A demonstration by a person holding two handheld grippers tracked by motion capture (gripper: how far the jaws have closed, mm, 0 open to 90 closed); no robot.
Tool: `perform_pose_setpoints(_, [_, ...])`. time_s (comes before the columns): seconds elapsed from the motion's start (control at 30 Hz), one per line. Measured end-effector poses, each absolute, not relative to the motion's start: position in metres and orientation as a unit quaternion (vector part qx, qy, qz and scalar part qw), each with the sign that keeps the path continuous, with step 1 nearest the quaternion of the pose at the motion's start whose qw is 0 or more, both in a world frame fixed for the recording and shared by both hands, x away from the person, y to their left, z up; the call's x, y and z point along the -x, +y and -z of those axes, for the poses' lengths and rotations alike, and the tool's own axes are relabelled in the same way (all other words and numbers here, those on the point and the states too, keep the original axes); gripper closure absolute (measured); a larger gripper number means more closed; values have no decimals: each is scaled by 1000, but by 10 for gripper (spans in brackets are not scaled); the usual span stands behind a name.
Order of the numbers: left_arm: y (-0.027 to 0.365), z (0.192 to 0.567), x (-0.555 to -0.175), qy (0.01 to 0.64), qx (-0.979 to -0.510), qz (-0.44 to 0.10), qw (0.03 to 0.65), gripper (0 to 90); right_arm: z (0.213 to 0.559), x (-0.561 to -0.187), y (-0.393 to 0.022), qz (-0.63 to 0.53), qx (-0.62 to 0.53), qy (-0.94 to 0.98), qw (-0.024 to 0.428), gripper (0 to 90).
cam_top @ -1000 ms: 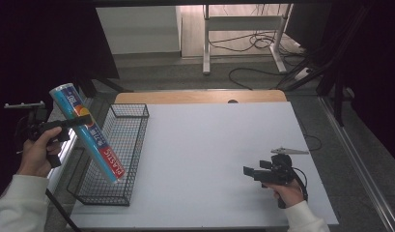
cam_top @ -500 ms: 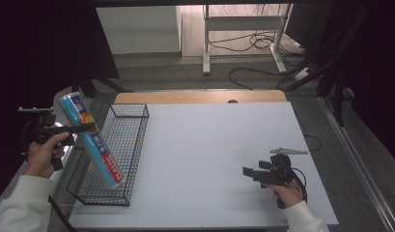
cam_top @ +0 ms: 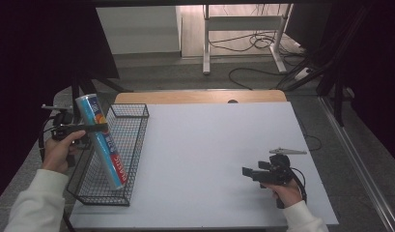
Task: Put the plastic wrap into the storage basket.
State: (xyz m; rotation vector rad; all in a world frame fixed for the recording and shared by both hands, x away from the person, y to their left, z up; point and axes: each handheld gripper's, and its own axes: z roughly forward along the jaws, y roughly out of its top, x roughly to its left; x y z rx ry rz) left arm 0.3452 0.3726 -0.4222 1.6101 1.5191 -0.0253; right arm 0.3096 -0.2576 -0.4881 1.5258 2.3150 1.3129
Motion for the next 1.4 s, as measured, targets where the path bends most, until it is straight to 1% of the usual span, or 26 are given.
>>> perform_pose_setpoints(0.3, [342,425,-374,638,-657,-9,400,316,489,-310,-259,-427,-498,754,37,137])
perform_pose_setpoints(0.53, [322,435,-389,639,-668,-11,381,317,489,-310,-259,-424,-499,755,38,137])
perform_pose_setpoints(0.63, [320,438,-394,642,-670,-9,373,316,489,-310,-260,-422,-500,755,38,137])
perform_pose_setpoints(0.9, [322,456,-410,673,-653,-1,347,308,491,-311,-259,-418,-501,757,39,134])
perform_pose_setpoints(1.13, [310,468,-421,677,-661,-7,324,301,492,-312,-260,-413,-503,758,42,129])
perform_pose_setpoints(1.4, [312,484,-430,690,-653,4,313,294,492,-312,-261,-412,-504,758,42,129])
